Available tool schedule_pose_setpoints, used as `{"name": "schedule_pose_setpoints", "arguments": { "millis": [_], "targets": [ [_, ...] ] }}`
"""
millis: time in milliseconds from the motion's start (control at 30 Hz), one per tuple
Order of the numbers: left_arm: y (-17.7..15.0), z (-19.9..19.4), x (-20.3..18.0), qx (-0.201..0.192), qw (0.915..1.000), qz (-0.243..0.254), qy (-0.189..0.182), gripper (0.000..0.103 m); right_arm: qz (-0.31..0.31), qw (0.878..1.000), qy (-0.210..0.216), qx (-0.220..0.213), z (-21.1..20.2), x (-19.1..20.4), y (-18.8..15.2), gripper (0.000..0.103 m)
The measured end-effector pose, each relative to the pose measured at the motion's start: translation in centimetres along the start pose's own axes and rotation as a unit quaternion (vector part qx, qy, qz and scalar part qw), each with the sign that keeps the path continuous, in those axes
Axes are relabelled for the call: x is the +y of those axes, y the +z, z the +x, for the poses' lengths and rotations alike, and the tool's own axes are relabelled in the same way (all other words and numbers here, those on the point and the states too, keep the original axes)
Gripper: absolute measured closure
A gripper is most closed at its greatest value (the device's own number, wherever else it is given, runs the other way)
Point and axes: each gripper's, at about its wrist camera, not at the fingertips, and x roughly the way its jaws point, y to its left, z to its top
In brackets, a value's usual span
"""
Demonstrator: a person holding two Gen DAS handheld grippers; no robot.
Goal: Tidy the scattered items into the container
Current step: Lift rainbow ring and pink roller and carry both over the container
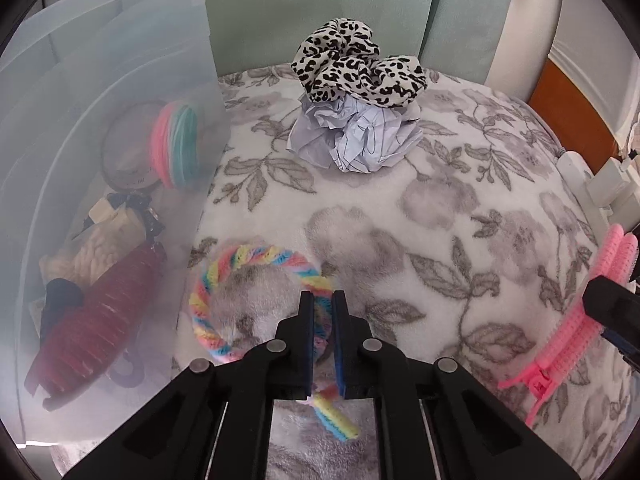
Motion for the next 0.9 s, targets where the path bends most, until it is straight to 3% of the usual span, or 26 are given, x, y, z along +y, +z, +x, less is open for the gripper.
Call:
{"name": "schedule_pose_setpoints", "arguments": {
  "millis": [267,467,600,900],
  "targets": [
    [-0.2,-7.1,0.4,-0.054,0.9981,-0.007,-0.030,0.095,-0.032,0.998,0.016,-0.053,-5.0,4.4,-0.3,0.076],
    [1.6,-13.4,0.8,-0.124,0.9907,-0.018,-0.054,0.095,-0.064,0.993,0.029,-0.097,-9.4,8.1,-1.1,0.075],
    [2.6,-18.2,1.6,-0.178,0.9810,-0.031,-0.070,0.095,-0.080,0.987,0.037,-0.135,-12.6,10.2,-1.3,0.075],
    [4.6,-27.8,5.1,-0.292,0.9464,-0.091,-0.103,0.095,-0.109,0.970,0.066,-0.208,-18.3,15.2,-0.8,0.076]
  ]
}}
